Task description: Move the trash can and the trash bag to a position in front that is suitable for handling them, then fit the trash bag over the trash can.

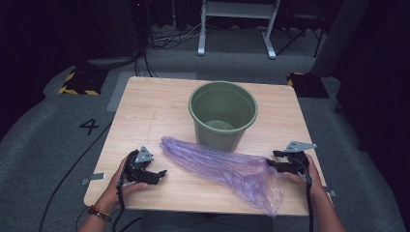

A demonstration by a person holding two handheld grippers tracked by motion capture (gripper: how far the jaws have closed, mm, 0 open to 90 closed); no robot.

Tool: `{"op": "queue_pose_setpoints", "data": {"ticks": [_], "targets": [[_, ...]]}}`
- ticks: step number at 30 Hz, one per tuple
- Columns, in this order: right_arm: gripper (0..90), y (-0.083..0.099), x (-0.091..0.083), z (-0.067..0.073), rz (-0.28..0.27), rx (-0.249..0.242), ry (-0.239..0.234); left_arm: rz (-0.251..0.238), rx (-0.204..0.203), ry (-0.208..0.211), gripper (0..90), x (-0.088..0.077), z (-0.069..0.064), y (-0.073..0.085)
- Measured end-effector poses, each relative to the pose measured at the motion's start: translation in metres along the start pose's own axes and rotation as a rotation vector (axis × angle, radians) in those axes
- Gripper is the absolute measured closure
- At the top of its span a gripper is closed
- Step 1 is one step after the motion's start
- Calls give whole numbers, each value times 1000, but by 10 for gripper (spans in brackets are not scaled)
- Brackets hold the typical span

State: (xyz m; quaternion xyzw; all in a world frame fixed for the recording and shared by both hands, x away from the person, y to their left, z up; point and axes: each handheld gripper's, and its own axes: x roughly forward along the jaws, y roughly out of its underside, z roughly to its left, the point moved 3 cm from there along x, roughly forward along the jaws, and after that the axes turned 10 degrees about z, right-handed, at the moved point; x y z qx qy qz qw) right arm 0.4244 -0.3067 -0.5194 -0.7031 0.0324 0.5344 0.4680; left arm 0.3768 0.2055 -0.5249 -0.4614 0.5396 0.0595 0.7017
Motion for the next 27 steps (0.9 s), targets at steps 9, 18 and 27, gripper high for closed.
{"op": "queue_pose_setpoints", "data": {"ticks": [9, 18, 27], "targets": [[261, -13, -30, 4, -78, 2, -2, 0, 0, 0, 156, 0, 0, 0], [280, -25, -65, 8, -124, -21, 118, 5, 6, -3, 151, 0, 0, -1], [464, -23, -58, 13, -73, -89, 148, 2, 49, 19, 155, 7, -13, -10]]}}
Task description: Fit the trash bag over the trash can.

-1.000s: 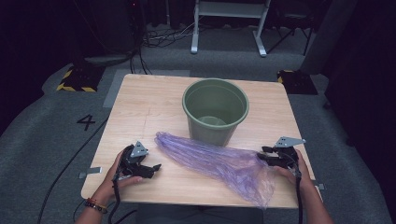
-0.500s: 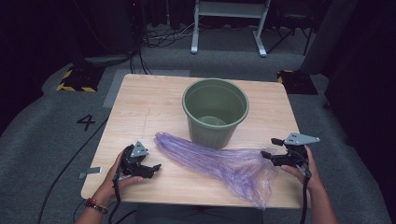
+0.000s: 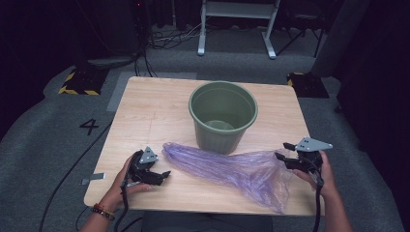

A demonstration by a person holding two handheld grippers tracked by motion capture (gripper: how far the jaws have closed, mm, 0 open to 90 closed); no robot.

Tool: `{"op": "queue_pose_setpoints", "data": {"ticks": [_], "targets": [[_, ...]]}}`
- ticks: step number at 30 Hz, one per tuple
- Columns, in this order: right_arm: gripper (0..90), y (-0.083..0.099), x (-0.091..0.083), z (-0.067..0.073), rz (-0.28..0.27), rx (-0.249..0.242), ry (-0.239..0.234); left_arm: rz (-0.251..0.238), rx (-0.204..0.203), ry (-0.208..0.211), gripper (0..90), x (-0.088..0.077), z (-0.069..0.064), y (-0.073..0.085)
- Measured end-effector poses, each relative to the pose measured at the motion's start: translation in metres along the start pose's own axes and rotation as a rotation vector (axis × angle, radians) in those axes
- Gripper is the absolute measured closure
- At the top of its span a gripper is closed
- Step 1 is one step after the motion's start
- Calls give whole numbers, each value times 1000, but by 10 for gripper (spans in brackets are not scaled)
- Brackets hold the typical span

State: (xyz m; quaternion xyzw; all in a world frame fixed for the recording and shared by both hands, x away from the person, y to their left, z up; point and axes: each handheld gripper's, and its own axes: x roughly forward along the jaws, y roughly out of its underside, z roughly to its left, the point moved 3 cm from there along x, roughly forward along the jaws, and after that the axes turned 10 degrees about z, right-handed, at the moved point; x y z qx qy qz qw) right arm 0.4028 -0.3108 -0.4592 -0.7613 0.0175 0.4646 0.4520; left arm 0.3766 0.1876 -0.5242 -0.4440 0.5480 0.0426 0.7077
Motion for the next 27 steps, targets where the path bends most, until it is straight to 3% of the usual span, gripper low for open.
{"op": "queue_pose_setpoints", "data": {"ticks": [5, 8, 10, 11, 13, 15, 18, 24, 26, 27], "targets": [[357, 4, 11, 1, 16, 18, -44, -23, 16, 29, 158, 10, -8, -17], [305, 7, 17, 1, 16, 36, -107, -87, -9, 76, 175, 10, -7, -27], [297, 9, 22, 2, 37, 32, -109, -134, -21, 109, 214, 5, -7, -33], [297, 9, 22, 2, 37, 32, -109, -134, -21, 109, 214, 5, -7, -33], [295, 11, 31, 7, 55, 13, -141, -186, -44, 149, 217, 1, -7, -38], [301, 12, 35, 11, 66, 2, -153, -189, -67, 188, 199, 1, -7, -42], [307, 11, 40, 17, 79, -14, -170, -187, -46, 166, 189, 2, -11, -46], [314, 9, 49, 28, 102, -48, -193, -244, -61, 169, 228, 2, -17, -63], [316, 9, 51, 29, 102, -53, -198, -239, -71, 172, 270, 5, -18, -68], [319, 9, 52, 30, 104, -59, -201, -227, -77, 146, 296, 8, -19, -72]]}}
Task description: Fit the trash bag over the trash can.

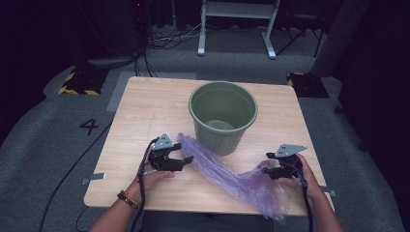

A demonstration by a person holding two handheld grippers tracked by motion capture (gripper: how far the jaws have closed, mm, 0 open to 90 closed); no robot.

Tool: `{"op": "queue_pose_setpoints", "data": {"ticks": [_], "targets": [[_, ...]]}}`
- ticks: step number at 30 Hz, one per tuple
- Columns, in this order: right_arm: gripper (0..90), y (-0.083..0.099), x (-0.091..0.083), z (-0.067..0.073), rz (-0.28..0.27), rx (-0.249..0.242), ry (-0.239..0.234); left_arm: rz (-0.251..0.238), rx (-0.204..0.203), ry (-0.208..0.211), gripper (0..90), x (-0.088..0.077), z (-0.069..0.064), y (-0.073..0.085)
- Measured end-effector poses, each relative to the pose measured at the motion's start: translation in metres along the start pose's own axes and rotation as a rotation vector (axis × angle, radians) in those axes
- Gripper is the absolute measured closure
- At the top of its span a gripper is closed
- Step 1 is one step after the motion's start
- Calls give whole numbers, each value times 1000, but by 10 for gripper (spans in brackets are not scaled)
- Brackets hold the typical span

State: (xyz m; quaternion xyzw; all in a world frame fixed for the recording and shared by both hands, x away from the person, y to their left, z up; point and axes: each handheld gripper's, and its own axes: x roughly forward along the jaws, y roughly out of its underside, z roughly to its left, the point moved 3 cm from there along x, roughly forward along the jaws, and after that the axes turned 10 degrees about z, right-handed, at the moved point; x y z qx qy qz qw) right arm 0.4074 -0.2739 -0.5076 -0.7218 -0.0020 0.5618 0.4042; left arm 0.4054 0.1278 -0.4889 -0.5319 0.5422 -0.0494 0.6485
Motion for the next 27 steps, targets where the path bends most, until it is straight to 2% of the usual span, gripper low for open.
{"op": "queue_pose_setpoints", "data": {"ticks": [3, 4, 6, 7, 8, 10, 12, 14, 16, 17, 18, 19, 22, 23, 24, 25, 26, 27], "targets": [[319, 0, 3, 2, 6, -8, -5, 16, -1, -42, 472, 8, -1, -6], [319, 0, 4, 2, 7, -10, -4, 18, 7, -40, 527, 10, -1, -7], [318, 0, 5, 3, 9, -13, -7, 25, 21, -79, 650, 16, -1, -10], [316, 0, 5, 3, 7, -13, -7, 31, 33, -79, 729, 18, -1, -11], [312, 0, 5, 3, 7, -13, -6, 37, 50, -105, 798, 20, -1, -12], [299, 0, 4, 2, -2, -7, -3, 23, 56, -117, 897, 21, 0, -13], [291, 0, 3, 2, -8, -4, -4, 17, 64, -132, 900, 20, 1, -14], [251, 0, -4, -2, -41, 23, -2, -1, 66, -143, 900, 16, 2, -15], [240, 0, -8, -4, -56, 35, 1, -29, 72, -170, 900, 7, 4, -17], [237, -1, -10, -5, -60, 39, 16, -47, 65, -166, 900, 3, 4, -18], [235, -2, -13, -6, -62, 46, 49, -61, 69, -175, 900, -1, 5, -19], [235, -3, -15, -7, -71, 51, 62, -73, 71, -188, 900, -6, 6, -20], [233, -5, -25, -7, -141, 70, 16, -123, 72, -209, 900, -21, 8, -25], [230, -6, -27, -7, -148, 72, 16, -143, 72, -216, 900, -28, 9, -26], [230, -7, -28, -6, -154, 70, 22, -143, 72, -216, 900, -28, 9, -26], [230, -9, -29, -5, -158, 66, 21, -172, 69, -227, 900, -37, 9, -29], [230, -9, -29, -5, -158, 66, 21, -172, 69, -227, 900, -37, 9, -29], [230, -11, -29, -1, -144, 49, 42, -209, 72, -232, 900, -47, 10, -35]]}}
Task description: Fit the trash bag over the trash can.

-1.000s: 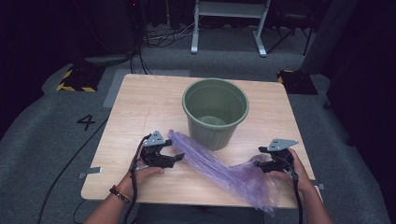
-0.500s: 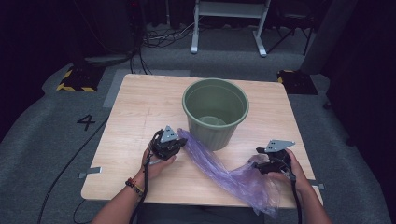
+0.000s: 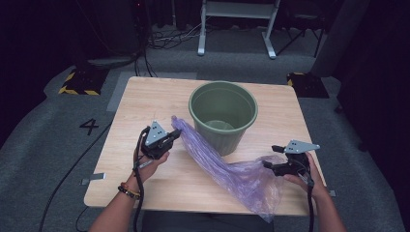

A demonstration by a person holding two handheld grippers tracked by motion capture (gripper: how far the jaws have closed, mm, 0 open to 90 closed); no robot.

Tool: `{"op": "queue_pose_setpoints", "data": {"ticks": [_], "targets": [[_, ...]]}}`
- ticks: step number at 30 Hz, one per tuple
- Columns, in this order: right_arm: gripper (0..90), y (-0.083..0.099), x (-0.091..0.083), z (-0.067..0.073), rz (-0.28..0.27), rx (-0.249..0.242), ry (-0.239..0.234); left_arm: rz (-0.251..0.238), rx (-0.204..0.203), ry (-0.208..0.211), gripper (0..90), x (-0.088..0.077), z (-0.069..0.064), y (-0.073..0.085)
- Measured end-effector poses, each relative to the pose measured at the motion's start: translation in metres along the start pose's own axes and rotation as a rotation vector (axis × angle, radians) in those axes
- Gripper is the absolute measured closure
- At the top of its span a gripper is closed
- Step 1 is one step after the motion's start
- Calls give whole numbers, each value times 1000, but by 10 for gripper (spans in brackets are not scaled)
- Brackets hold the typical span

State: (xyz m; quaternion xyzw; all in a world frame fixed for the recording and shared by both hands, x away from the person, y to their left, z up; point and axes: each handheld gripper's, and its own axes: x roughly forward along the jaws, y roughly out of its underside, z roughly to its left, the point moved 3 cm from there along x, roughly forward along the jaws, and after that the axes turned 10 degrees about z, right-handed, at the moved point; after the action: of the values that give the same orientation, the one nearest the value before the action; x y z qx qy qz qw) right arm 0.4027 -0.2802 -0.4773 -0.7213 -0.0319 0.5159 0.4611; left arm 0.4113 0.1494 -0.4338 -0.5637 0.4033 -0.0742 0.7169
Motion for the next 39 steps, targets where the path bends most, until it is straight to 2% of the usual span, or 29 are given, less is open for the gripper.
{"op": "queue_pose_setpoints", "data": {"ticks": [3, 4, 5, 8, 10, 13, 16, 19, 21, 22, 24, 25, 26, 30, 33, 35, 37, 38, 39], "targets": [[230, -3, 2, 5, 28, -29, 25, -33, 9, -10, 900, -8, 1, -8], [225, -5, 5, 10, 74, -67, 63, -61, 26, -22, 900, -15, 2, -17], [227, -6, 6, 12, 88, -81, 48, -71, 32, -22, 900, -18, 2, -20], [230, -5, 7, 14, 103, -86, 18, -97, 38, -26, 900, -25, 7, -29], [229, -4, 8, 13, 106, -80, 15, -96, 46, -32, 900, -26, 9, -33], [224, -1, 7, 10, 92, -60, -17, -101, 58, -46, 900, -28, 11, -39], [216, 3, 8, 6, 110, -52, -20, -131, 34, -33, 900, -31, 17, -46], [224, 5, 8, 3, 106, -44, -21, -132, 54, -33, 900, -31, 18, -55], [229, 5, 6, 2, 93, -35, -16, -135, 59, -31, 900, -31, 17, -58], [230, 3, 4, 2, 77, -32, -18, -150, 72, -24, 900, -34, 13, -67], [231, 0, 0, 2, 53, -26, -18, -163, 90, -19, 900, -36, 10, -77], [231, -1, -2, 2, 41, -28, -16, -163, 90, -19, 900, -36, 10, -77], [234, -3, -3, 3, 28, -27, -16, -170, 102, -9, 900, -36, 6, -85], [266, -11, -11, 7, -25, -25, -6, -155, 149, 15, 900, -27, -6, -100], [294, -21, -20, 14, -78, -35, -2, -144, 177, 35, 900, -20, -15, -109], [303, -30, -27, 22, -118, -57, -11, -134, 212, 47, 900, -16, -24, -117], [307, -34, -29, 27, -131, -63, -14, -134, 219, 50, 900, -15, -27, -119], [318, -42, -33, 38, -149, -92, -21, -129, 247, 60, 900, -13, -34, -126], [319, -45, -34, 43, -151, -107, -16, -125, 263, 64, 900, -12, -37, -129]]}}
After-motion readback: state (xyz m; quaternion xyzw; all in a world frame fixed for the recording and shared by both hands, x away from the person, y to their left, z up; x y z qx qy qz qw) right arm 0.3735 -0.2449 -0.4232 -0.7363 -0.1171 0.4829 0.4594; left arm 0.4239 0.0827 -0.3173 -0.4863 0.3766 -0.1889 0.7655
